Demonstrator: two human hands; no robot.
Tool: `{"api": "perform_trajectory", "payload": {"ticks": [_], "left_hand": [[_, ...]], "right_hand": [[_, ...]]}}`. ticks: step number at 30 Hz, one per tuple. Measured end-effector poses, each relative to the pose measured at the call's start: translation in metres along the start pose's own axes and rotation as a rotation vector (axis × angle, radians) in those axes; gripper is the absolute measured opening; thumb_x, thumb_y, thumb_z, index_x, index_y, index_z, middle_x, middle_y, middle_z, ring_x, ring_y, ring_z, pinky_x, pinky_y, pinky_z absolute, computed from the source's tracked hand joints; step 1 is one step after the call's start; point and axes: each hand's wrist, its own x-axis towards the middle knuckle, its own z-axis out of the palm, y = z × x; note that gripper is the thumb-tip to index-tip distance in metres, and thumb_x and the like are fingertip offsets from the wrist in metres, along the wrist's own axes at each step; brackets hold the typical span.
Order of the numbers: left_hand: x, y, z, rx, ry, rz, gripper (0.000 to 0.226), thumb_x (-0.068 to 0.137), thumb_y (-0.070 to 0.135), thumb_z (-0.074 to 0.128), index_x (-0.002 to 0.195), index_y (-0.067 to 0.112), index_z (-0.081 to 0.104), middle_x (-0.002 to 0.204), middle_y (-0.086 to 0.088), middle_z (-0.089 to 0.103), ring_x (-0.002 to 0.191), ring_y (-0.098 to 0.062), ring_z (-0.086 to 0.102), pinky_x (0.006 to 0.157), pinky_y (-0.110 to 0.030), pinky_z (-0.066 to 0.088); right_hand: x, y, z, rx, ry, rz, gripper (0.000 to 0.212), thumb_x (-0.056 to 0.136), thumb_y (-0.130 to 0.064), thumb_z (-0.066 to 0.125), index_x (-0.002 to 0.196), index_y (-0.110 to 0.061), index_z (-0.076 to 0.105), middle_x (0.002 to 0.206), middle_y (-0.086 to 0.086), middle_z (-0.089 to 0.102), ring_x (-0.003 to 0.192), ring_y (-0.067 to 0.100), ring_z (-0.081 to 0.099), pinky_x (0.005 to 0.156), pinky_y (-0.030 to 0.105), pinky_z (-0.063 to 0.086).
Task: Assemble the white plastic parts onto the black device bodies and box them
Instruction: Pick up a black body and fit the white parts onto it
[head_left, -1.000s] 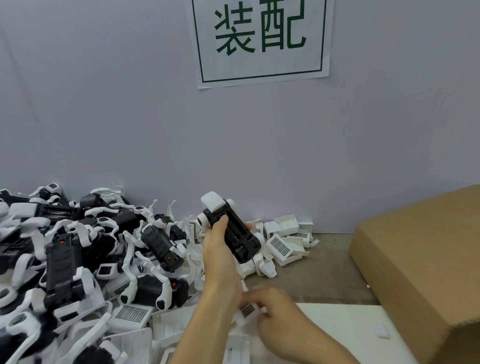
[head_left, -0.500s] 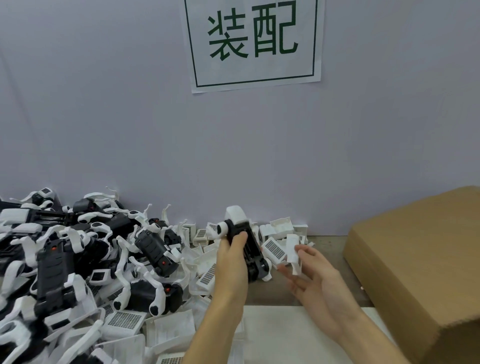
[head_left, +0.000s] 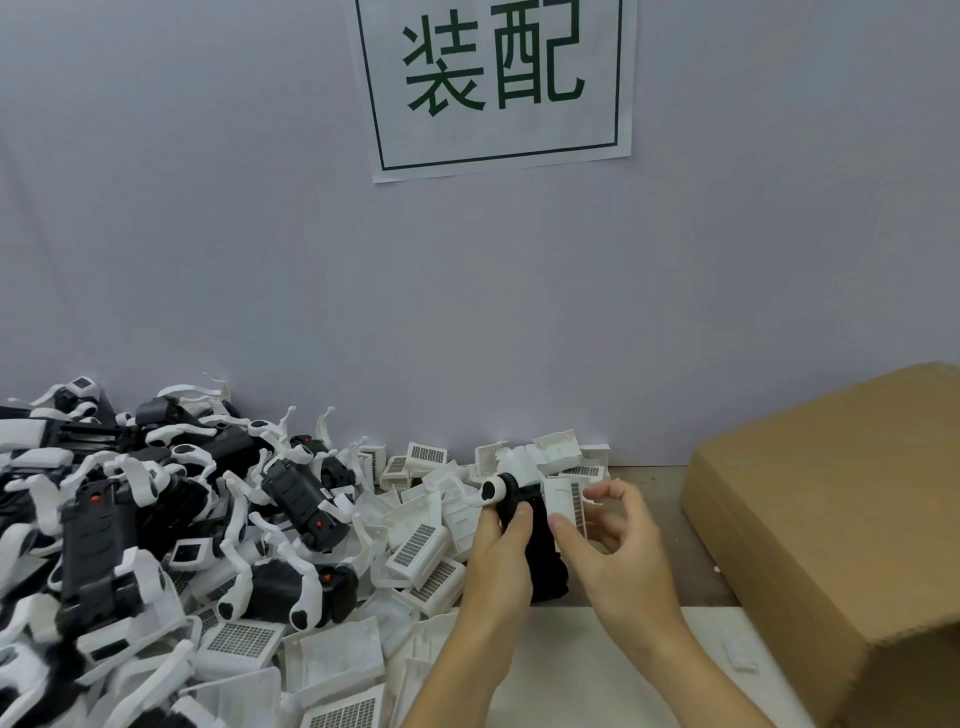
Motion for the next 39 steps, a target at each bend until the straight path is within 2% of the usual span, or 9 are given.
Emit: {"api": "perform_trajectory", "payload": {"ticks": [5, 8, 10, 13, 16, 20, 22, 26, 39], "left_hand": [[-0.001, 0.003, -0.001, -0.115, -0.014, -0.027, 0.027, 0.107, 0.029, 0.042, 0.125, 0.027, 0.063, 0.103, 0.005, 0.078, 0.095, -0.011, 0.074, 0.058, -0.019, 0.055], [-0.004, 0.004, 0.003, -0.128, -0.036, -0.010, 0.029, 0.107, 0.030, 0.041, 0.123, 0.024, 0.065, 0.109, -0.001, 0.077, 0.102, -0.016, 0.073, 0.082, -0.032, 0.060], [-0.005, 0.002, 0.006, -0.099, -0.068, 0.012, 0.029, 0.107, 0.030, 0.041, 0.123, 0.024, 0.065, 0.110, 0.000, 0.077, 0.104, -0.015, 0.072, 0.093, -0.039, 0.058], [-0.004, -0.003, 0.009, -0.088, -0.117, 0.031, 0.029, 0.108, 0.027, 0.040, 0.120, 0.020, 0.065, 0.097, 0.002, 0.079, 0.089, -0.009, 0.075, 0.064, -0.020, 0.058], [-0.005, -0.001, 0.009, -0.165, -0.104, -0.006, 0.029, 0.106, 0.029, 0.043, 0.120, 0.019, 0.066, 0.100, -0.003, 0.079, 0.089, -0.016, 0.076, 0.058, -0.021, 0.056], [-0.002, -0.002, 0.006, -0.171, -0.082, 0.001, 0.024, 0.105, 0.025, 0.047, 0.123, 0.025, 0.063, 0.107, -0.006, 0.077, 0.093, -0.021, 0.076, 0.061, -0.028, 0.058], [-0.001, -0.004, 0.006, -0.121, -0.089, 0.017, 0.023, 0.104, 0.024, 0.050, 0.122, 0.029, 0.064, 0.106, 0.000, 0.078, 0.092, -0.015, 0.076, 0.064, -0.026, 0.059], [0.001, -0.008, 0.004, -0.085, -0.078, 0.044, 0.025, 0.101, 0.023, 0.056, 0.123, 0.029, 0.064, 0.110, -0.001, 0.077, 0.103, -0.020, 0.073, 0.096, -0.049, 0.056], [0.005, -0.012, 0.000, -0.039, -0.056, 0.096, 0.022, 0.098, 0.017, 0.061, 0.118, 0.025, 0.067, 0.105, -0.002, 0.078, 0.099, -0.019, 0.074, 0.092, -0.047, 0.058]], "right_hand": [[-0.001, 0.001, 0.002, -0.016, -0.025, -0.001, 0.037, 0.086, -0.017, 0.077, 0.113, -0.033, 0.059, 0.099, -0.015, 0.076, 0.087, 0.005, 0.073, 0.070, 0.018, 0.056], [-0.001, 0.001, 0.003, -0.115, -0.047, -0.050, 0.033, 0.085, -0.024, 0.078, 0.114, -0.032, 0.067, 0.103, -0.021, 0.074, 0.101, -0.002, 0.067, 0.083, 0.021, 0.055], [-0.001, 0.001, 0.003, -0.134, -0.043, -0.088, 0.027, 0.085, -0.023, 0.078, 0.108, -0.035, 0.068, 0.101, -0.023, 0.074, 0.099, -0.005, 0.067, 0.079, 0.017, 0.055], [0.000, 0.003, 0.003, -0.185, -0.018, -0.105, 0.024, 0.087, -0.030, 0.076, 0.106, -0.039, 0.066, 0.098, -0.019, 0.074, 0.094, -0.004, 0.067, 0.072, 0.014, 0.054], [0.001, 0.006, 0.002, -0.242, -0.035, -0.079, 0.035, 0.085, -0.035, 0.077, 0.117, -0.029, 0.066, 0.104, -0.011, 0.072, 0.093, 0.002, 0.068, 0.075, 0.021, 0.057], [0.001, 0.008, 0.003, -0.282, -0.096, -0.070, 0.038, 0.085, -0.035, 0.077, 0.119, -0.025, 0.067, 0.107, -0.006, 0.071, 0.094, 0.007, 0.068, 0.080, 0.032, 0.059], [0.001, 0.008, 0.003, -0.296, -0.062, -0.101, 0.033, 0.085, -0.034, 0.076, 0.116, -0.028, 0.067, 0.105, -0.011, 0.070, 0.093, 0.001, 0.067, 0.076, 0.019, 0.056], [0.001, 0.005, 0.003, -0.316, -0.063, -0.091, 0.028, 0.081, -0.030, 0.079, 0.108, -0.033, 0.069, 0.093, -0.013, 0.071, 0.086, 0.000, 0.065, 0.069, 0.012, 0.051], [-0.006, 0.001, 0.010, -0.317, -0.044, -0.121, 0.026, 0.080, -0.020, 0.080, 0.086, -0.043, 0.068, 0.080, -0.026, 0.070, 0.078, -0.004, 0.065, 0.061, 0.008, 0.048]]}}
